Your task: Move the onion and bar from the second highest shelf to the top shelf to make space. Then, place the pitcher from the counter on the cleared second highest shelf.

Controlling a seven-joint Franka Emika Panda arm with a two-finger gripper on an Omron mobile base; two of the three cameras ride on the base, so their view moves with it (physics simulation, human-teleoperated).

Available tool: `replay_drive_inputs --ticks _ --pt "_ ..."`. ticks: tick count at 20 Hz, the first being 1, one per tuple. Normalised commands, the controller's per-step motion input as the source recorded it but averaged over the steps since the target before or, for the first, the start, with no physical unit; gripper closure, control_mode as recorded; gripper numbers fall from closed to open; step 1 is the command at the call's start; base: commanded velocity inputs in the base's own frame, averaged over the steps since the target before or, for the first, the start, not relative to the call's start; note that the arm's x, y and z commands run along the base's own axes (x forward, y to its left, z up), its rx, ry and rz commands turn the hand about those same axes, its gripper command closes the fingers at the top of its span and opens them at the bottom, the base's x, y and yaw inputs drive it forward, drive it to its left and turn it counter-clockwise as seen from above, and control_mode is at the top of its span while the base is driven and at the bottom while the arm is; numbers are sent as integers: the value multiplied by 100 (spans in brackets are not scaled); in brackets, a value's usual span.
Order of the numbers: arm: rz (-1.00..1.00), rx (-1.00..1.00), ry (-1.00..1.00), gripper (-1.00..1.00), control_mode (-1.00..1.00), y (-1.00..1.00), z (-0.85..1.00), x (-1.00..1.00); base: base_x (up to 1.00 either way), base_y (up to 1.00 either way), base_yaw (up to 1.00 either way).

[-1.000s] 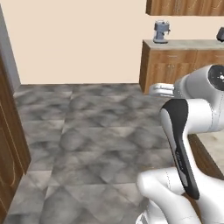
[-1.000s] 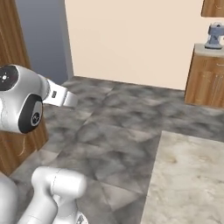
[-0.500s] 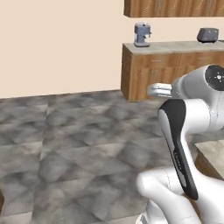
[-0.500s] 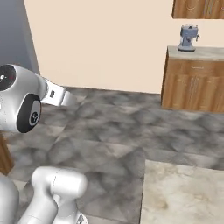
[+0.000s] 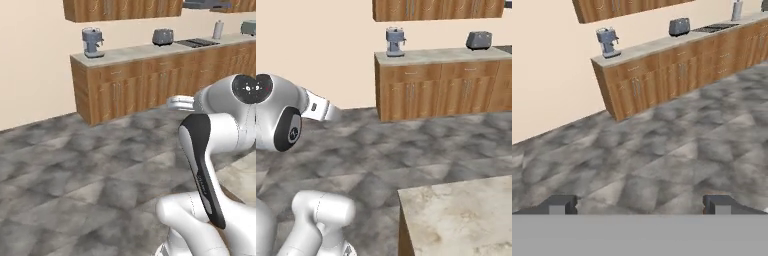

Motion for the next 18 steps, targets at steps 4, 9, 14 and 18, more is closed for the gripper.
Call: replay_drive_inputs --ticks 4,9,14,18 --pt "0 0 0 -100 100 0 0 0 21 43 -72" --pt "0 0 0 -100 100 0 0 0 29 60 -68" --pt "0 0 0 -100 100 0 0 0 42 81 -61" --pt "0 0 0 -100 100 0 0 0 46 73 -63"
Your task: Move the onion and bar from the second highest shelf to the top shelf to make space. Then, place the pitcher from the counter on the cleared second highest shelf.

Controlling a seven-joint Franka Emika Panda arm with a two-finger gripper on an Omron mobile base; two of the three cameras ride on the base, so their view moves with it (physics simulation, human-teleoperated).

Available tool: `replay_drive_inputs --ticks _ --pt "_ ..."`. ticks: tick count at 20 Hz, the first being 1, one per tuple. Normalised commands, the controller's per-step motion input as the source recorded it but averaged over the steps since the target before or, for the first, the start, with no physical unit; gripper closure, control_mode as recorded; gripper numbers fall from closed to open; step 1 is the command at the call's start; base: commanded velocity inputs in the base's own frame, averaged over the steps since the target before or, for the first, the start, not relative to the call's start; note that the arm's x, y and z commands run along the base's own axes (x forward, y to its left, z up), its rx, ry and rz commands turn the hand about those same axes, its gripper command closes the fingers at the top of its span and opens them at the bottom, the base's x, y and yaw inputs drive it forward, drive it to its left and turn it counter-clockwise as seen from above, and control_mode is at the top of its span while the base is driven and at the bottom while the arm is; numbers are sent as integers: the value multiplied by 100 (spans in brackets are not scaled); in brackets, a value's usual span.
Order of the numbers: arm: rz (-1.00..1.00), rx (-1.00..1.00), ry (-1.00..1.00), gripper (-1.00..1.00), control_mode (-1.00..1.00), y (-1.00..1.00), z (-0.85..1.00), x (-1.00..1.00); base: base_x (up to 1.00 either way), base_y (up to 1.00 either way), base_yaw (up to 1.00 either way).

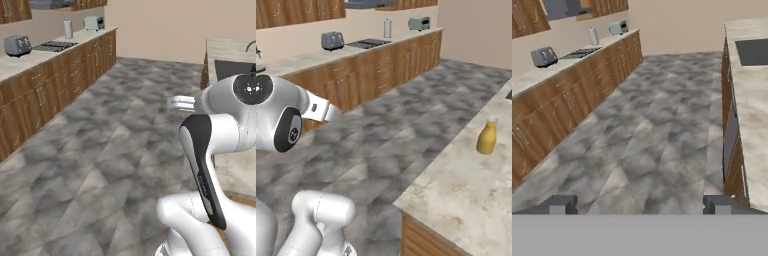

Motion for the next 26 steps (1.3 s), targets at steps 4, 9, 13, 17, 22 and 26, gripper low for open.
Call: replay_drive_inputs --ticks 4,9,13,17,22,26 --pt "0 0 0 -100 100 0 0 0 46 38 -68" --pt "0 0 0 -100 100 0 0 0 40 33 -70" --pt "0 0 0 -100 100 0 0 0 42 30 -69" --pt "0 0 0 -100 100 0 0 0 47 30 -68" --pt "0 0 0 -100 100 0 0 0 49 35 -67" --pt "0 0 0 -100 100 0 0 0 20 56 -64"
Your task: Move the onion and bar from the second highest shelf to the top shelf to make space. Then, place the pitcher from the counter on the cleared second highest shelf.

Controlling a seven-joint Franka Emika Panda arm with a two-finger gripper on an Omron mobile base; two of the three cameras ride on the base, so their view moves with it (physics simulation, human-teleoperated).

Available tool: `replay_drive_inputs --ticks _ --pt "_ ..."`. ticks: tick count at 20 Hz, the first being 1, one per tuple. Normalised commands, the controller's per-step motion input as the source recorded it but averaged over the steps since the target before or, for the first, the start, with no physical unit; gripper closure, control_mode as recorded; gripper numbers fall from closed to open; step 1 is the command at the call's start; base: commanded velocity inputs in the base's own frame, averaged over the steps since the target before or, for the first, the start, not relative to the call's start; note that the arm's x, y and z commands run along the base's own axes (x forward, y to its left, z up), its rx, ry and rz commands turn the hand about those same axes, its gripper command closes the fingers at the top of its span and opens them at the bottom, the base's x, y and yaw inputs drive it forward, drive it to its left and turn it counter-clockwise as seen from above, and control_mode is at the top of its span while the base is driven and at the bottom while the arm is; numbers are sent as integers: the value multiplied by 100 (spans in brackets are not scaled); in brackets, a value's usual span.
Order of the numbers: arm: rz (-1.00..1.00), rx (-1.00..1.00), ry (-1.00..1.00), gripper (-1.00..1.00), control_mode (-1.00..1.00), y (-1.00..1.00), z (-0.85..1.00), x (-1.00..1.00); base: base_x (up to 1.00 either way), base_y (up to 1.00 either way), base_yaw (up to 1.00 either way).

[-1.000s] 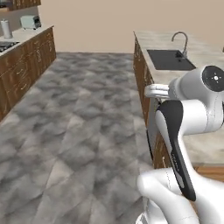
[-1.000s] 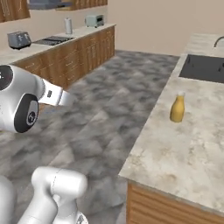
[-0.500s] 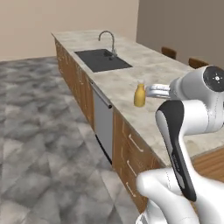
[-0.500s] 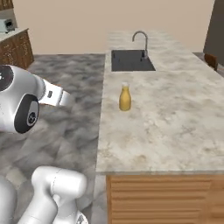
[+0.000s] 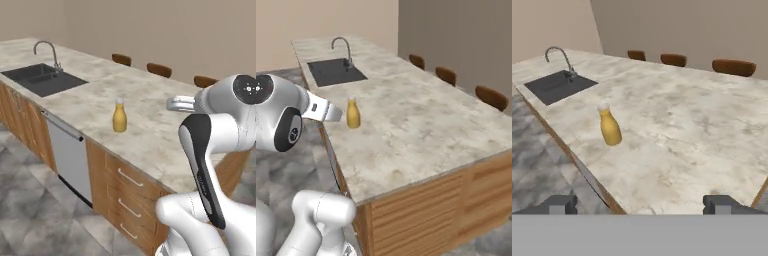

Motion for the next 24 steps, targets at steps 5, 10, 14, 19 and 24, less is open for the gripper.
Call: replay_drive_inputs --ticks 5,10,14,19,24 --pt "0 0 0 -100 100 0 0 0 -24 84 -54" --pt "0 0 0 -100 100 0 0 0 -1 96 -54" --pt "0 0 0 -100 100 0 0 0 21 100 -48" --pt "0 0 0 -100 100 0 0 0 29 100 -42" --pt "0 0 0 -100 100 0 0 0 28 100 -39"
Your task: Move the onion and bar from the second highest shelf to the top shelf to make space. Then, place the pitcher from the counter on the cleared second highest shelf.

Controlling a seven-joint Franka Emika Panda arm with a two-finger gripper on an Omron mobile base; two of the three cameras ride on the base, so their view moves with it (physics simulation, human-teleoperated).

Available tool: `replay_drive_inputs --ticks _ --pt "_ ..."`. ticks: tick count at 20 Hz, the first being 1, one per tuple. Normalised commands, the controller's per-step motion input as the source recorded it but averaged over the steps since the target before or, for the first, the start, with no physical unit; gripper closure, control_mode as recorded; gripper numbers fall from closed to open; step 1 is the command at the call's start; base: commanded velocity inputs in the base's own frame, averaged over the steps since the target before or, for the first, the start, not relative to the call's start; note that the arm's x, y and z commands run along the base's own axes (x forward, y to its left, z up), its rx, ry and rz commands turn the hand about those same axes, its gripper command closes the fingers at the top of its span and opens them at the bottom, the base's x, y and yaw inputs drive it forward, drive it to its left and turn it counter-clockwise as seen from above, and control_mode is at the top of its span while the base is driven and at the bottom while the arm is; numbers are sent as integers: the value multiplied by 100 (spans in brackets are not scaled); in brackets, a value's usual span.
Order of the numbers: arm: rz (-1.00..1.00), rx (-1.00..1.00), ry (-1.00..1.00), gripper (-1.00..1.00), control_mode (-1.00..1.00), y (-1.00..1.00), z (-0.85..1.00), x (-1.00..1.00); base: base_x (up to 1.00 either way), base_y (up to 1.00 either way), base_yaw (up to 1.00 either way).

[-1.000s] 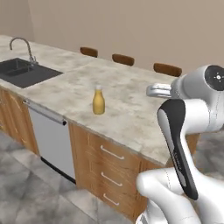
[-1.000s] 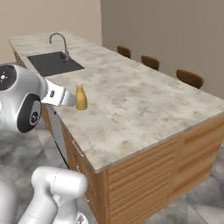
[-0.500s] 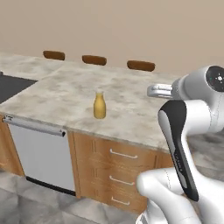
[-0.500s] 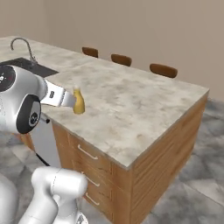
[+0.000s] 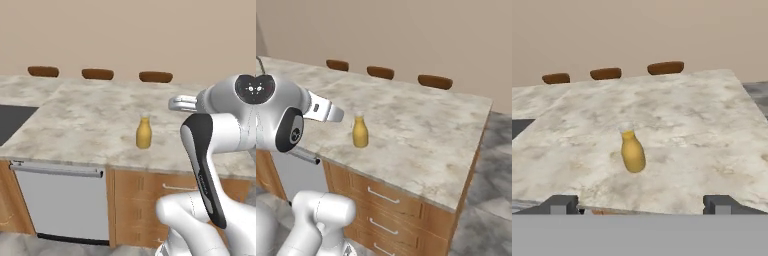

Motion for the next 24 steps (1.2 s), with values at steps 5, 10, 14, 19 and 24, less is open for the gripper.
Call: replay_drive_inputs --ticks 5,10,14,19,24 --pt "0 0 0 -100 100 0 0 0 4 97 -36" --pt "-1 0 0 -100 -100 0 0 0 1 32 -22" --pt "0 0 0 -100 -100 0 -5 0 0 0 0" --pt "7 0 1 -100 -100 -13 -28 0 0 0 0" --pt "13 -2 0 -100 -100 -14 -23 0 0 0 0"
